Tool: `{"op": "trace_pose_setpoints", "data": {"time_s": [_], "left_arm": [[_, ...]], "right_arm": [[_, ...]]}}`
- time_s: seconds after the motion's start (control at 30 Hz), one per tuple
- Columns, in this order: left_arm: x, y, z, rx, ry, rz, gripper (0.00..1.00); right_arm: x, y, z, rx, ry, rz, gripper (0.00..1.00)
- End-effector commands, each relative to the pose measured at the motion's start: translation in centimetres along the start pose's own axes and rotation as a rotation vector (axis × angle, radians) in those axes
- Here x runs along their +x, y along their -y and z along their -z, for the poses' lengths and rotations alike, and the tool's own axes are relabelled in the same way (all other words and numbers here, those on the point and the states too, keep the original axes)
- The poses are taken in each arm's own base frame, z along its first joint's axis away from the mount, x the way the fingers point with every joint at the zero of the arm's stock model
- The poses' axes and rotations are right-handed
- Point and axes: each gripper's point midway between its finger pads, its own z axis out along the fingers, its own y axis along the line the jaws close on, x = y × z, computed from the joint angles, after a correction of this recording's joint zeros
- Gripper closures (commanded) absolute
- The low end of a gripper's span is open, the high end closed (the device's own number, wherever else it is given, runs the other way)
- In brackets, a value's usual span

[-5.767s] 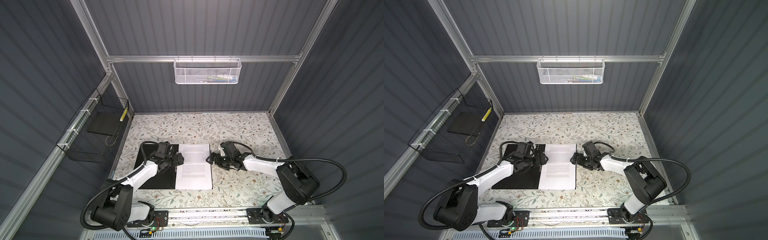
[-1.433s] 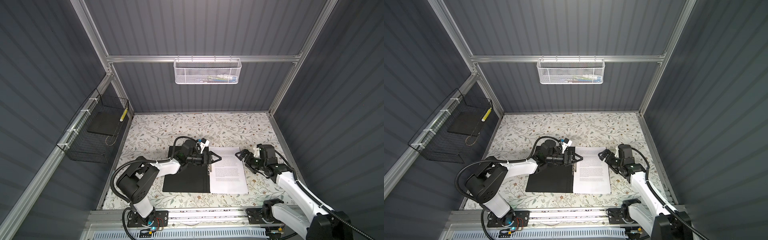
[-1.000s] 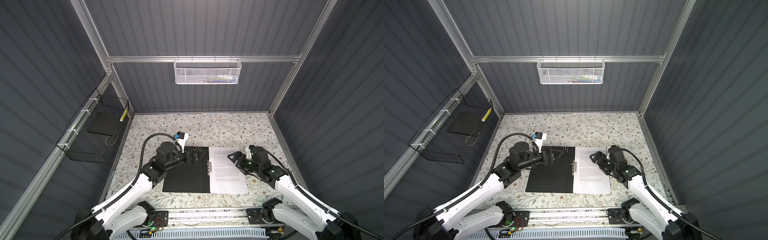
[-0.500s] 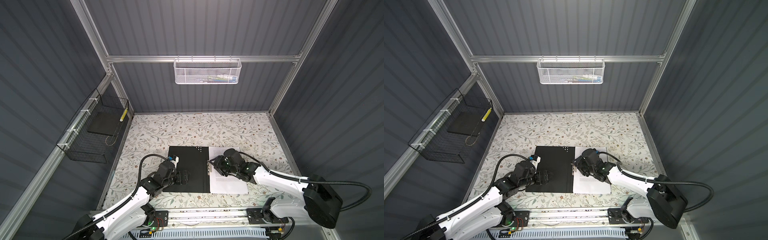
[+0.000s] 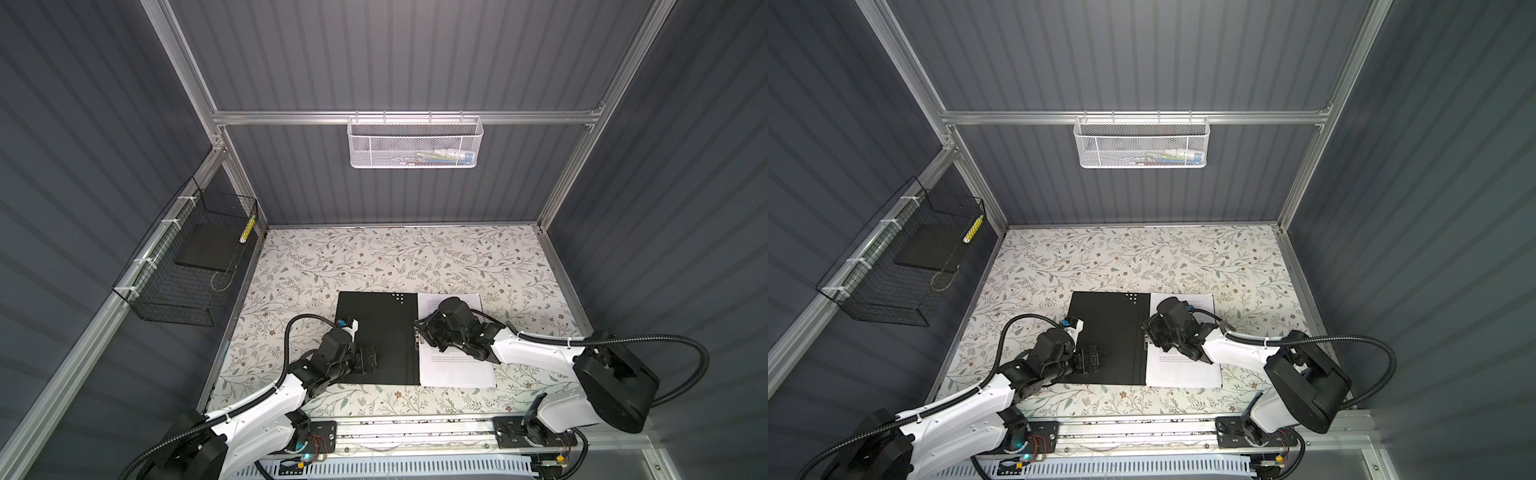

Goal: Put the files into the folder

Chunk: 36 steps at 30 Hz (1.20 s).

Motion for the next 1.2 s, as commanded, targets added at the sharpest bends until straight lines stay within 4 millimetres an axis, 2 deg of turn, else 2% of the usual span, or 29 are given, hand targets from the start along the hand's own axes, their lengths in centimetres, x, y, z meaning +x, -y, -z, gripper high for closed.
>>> {"op": "trace_pose_setpoints", "data": {"time_s": [0.0, 0.17, 0.5, 1.0, 1.17], "left_arm": [[1.7, -1.9, -0.4, -0.061, -0.041, 0.033, 0.0], [1.7, -1.8, -0.3, -0.059, -0.035, 0.033, 0.0], [1.5, -1.8, 0.0, -0.054, -0.024, 0.032, 0.0], [1.6, -1.8, -0.2, -0.054, -0.027, 0.03, 0.0], [1.6, -1.9, -0.3, -0.06, -0.03, 0.032, 0.0]], "right_arm": [[0.3, -0.5, -0.2, -0.03, -0.01, -0.03, 0.74], [0.3, -0.1, -0.2, -0.024, -0.014, -0.041, 0.78], [0.5, 1.3, -0.7, -0.014, -0.028, -0.078, 0.81], [0.7, 1.7, -0.9, -0.019, -0.04, -0.094, 0.89], [0.7, 1.6, -0.9, -0.03, -0.041, -0.096, 0.95]]}}
